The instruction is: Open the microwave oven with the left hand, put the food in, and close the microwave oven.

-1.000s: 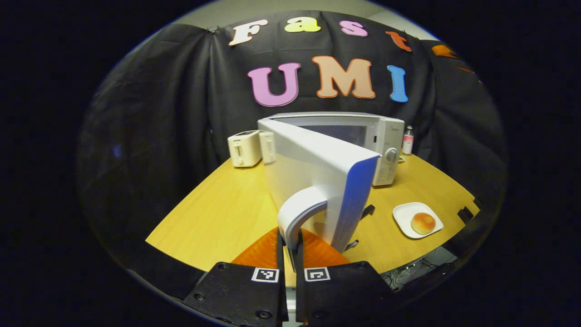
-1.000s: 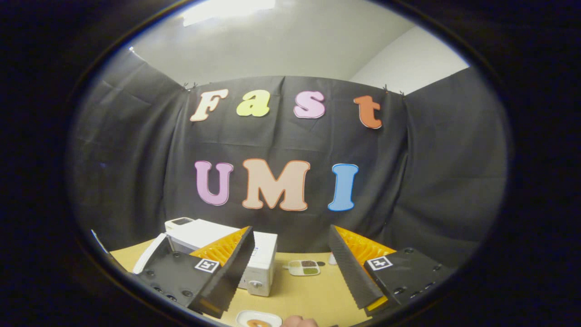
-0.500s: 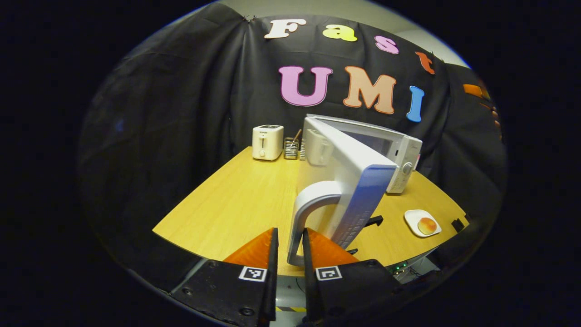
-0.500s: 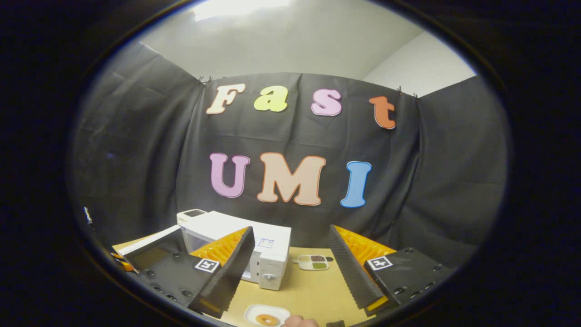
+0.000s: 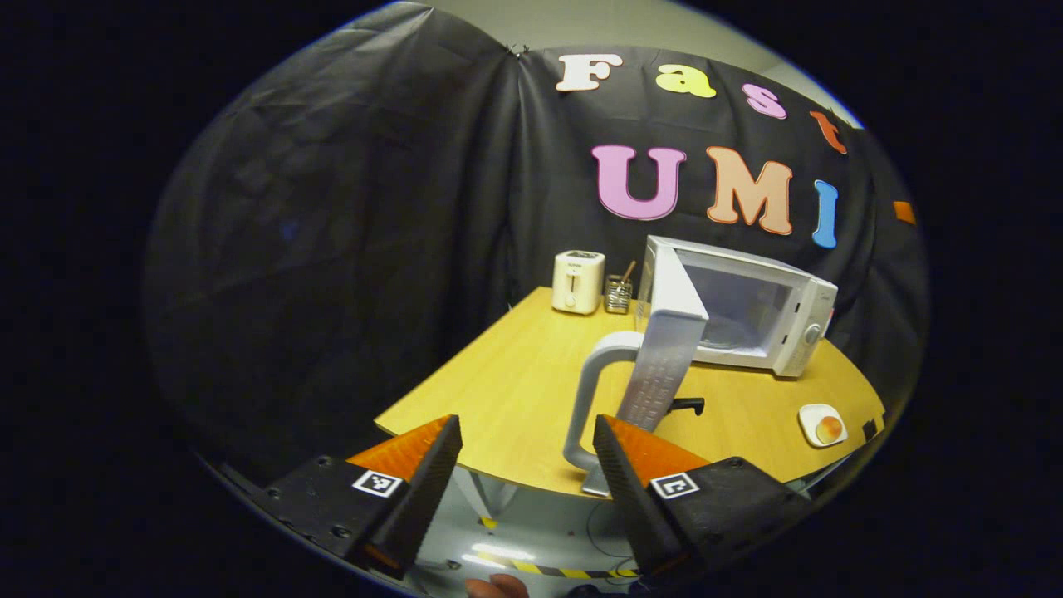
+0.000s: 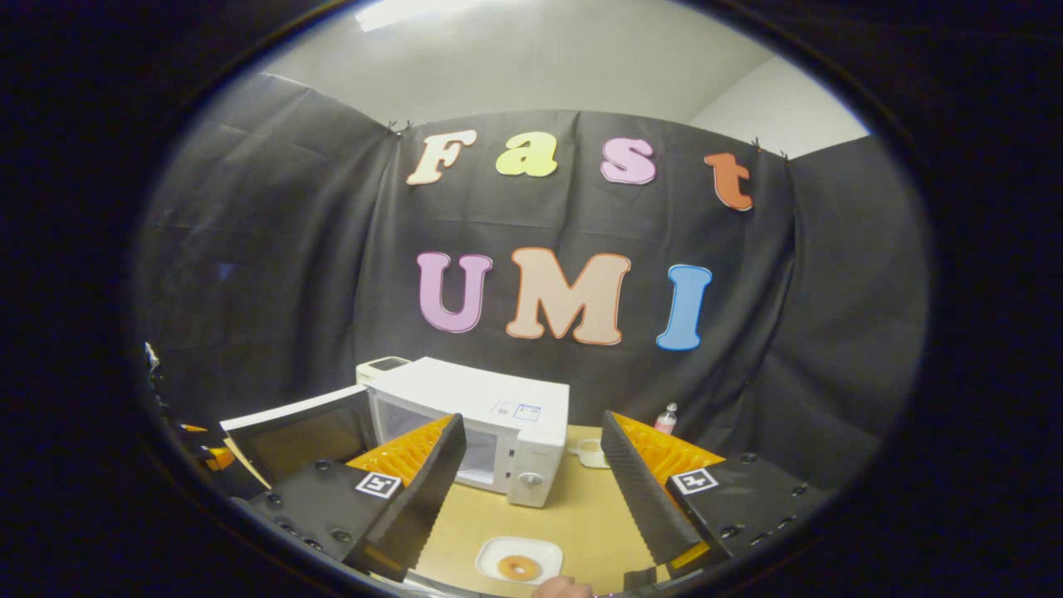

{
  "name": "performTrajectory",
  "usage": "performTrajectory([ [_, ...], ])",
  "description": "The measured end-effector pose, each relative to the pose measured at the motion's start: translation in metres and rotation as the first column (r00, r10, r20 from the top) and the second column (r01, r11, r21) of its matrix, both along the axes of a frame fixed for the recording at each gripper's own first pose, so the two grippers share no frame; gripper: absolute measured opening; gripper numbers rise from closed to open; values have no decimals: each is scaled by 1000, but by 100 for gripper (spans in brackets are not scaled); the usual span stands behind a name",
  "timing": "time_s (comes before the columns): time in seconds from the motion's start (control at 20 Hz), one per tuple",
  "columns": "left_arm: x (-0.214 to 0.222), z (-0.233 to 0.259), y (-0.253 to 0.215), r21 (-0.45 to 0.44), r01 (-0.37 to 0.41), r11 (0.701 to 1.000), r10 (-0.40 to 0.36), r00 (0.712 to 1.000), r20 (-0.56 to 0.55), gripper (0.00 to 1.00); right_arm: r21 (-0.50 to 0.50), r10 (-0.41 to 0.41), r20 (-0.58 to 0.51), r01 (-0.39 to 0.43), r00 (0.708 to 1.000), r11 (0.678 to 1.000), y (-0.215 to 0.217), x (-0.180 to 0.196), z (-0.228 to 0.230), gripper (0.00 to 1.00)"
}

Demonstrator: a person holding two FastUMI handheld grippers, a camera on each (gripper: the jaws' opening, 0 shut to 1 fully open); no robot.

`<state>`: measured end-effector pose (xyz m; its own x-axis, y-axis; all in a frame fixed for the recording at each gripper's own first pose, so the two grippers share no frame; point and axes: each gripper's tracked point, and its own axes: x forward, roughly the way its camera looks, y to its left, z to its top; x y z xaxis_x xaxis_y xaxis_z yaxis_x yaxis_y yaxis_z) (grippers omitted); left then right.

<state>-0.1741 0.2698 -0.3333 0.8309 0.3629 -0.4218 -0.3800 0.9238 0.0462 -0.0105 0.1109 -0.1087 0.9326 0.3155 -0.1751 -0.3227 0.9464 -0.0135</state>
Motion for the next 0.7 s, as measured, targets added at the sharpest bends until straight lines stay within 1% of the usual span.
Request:
performTrajectory([
  [0.05,-4,14,4,24,-12,1000,12,1000,19,99,9,2,-13,-2,1000,1000,0,-1,-6,97],
  [0.1,-4,31,5,36,-15,999,13,998,57,98,20,5,-25,-4,1000,1000,2,-2,-11,100],
  [0.15,-8,48,3,50,-17,999,13,996,87,96,31,5,-35,-4,999,1000,2,-3,-17,97],
  [0.2,-7,66,1,65,-12,998,4,993,122,96,38,0,-44,2,999,999,0,-3,-23,100],
  [0.25,-2,79,-2,76,-7,997,-4,990,138,96,47,-6,-51,9,999,999,-2,-3,-29,97],
  [0.45,13,136,-16,121,15,993,-45,967,249,96,48,-35,-85,39,996,998,-9,-1,-66,97],
  [0.6,19,166,-33,165,52,985,-99,951,293,96,49,-45,-128,52,991,997,-9,-4,-105,97],
  [0.65,20,173,-40,172,69,983,-120,944,309,94,47,-45,-148,52,988,998,-8,-6,-121,97],
  [0.7,21,179,-45,172,82,982,-134,938,321,94,39,-45,-171,52,984,998,-7,-7,-139,97],
])
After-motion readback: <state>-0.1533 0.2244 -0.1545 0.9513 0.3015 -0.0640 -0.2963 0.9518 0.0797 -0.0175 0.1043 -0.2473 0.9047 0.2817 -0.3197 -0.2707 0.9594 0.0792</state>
